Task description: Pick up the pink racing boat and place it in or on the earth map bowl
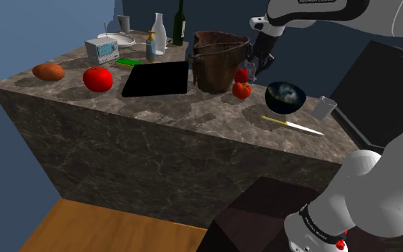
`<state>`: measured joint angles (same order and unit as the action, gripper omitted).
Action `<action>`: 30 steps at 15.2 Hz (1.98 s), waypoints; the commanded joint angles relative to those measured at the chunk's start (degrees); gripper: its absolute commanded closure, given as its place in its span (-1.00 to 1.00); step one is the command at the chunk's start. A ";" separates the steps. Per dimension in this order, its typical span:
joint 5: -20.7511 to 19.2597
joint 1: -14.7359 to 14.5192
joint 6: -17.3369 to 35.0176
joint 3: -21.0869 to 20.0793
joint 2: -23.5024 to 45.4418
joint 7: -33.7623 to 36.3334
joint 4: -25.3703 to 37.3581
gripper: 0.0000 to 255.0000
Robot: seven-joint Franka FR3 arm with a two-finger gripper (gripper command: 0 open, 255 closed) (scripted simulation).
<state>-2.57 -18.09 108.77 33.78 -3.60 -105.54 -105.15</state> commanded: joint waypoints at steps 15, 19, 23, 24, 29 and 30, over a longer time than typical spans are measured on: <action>-0.34 5.59 -5.20 6.97 -2.30 -12.73 3.65 1.00; 0.84 7.91 -5.70 10.48 -1.23 -18.80 5.05 1.00; 3.32 10.49 -6.48 14.32 1.37 -25.62 7.57 1.00; 4.20 11.27 -6.74 15.28 2.30 -27.47 8.39 1.00; 5.03 12.19 -4.71 16.26 3.11 -29.57 6.79 1.00; 4.99 12.18 -3.93 16.25 3.04 -29.56 5.97 1.00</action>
<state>2.32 -6.00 104.20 49.94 -0.65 -134.86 -98.60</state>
